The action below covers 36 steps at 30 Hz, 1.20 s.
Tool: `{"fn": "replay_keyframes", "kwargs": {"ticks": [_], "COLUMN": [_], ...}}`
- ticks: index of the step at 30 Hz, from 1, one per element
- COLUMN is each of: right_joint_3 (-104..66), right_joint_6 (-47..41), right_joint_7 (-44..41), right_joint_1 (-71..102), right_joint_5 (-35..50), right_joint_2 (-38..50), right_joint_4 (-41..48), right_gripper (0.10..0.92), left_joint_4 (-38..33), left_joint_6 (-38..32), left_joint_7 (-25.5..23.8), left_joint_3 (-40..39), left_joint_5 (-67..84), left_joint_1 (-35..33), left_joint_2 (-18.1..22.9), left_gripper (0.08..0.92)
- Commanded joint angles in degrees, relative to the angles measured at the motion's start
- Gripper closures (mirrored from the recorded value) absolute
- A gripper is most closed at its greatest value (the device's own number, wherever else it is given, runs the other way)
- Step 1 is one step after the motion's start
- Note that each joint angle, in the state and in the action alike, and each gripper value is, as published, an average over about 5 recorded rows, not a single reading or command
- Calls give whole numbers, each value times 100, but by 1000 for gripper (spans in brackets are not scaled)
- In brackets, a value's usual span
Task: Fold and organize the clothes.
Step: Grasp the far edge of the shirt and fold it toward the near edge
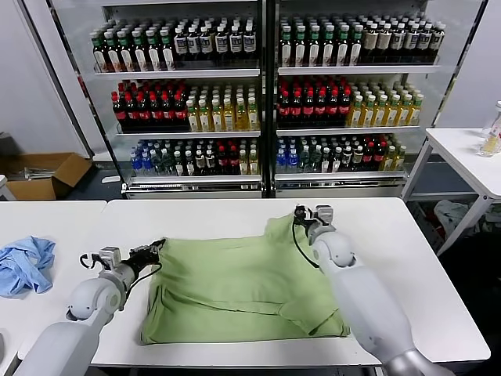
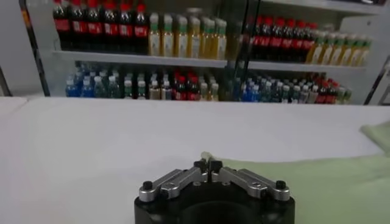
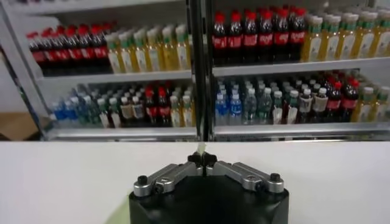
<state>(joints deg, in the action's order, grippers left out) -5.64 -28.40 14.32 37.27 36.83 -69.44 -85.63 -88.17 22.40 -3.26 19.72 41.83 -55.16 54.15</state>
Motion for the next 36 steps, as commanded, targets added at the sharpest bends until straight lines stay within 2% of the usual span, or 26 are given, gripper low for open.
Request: {"fn": "replay_keyframes", "kwargs": {"ticks": [1, 9, 20, 29, 36], "right_joint_3": [-394, -1050, -1516, -1874, -1863], "right_joint_6": [-300, -362, -371, -390, -411], "right_joint_7": [145, 154, 127, 107, 89], "right_joint_1": [1311, 2612, 3561, 4393, 4650], "right_joint_5": [350, 341, 201, -10, -428], "right_joint_2": [781, 1166, 1282, 1221, 1158], "right_joint_4": [-2186, -3243, -3925, -4340, -4277], "right_gripper": [919, 919, 919, 919, 919], "left_joint_4": [-1151, -1487, -1863, -1964, -1975], "left_joint_6": [-203, -340, -348, -323, -137], "left_joint_7": [97, 77, -73, -80, -172], "left_joint_3": [526, 769, 1005, 1088, 1189], "left_joint_5": [264, 115, 2, -25, 4], "left_joint_1": [-1085, -1797, -2386, -2506, -2537], "left_joint_2": [-150, -121, -96, -98, -124], "left_gripper": [911, 911, 911, 911, 911]}}
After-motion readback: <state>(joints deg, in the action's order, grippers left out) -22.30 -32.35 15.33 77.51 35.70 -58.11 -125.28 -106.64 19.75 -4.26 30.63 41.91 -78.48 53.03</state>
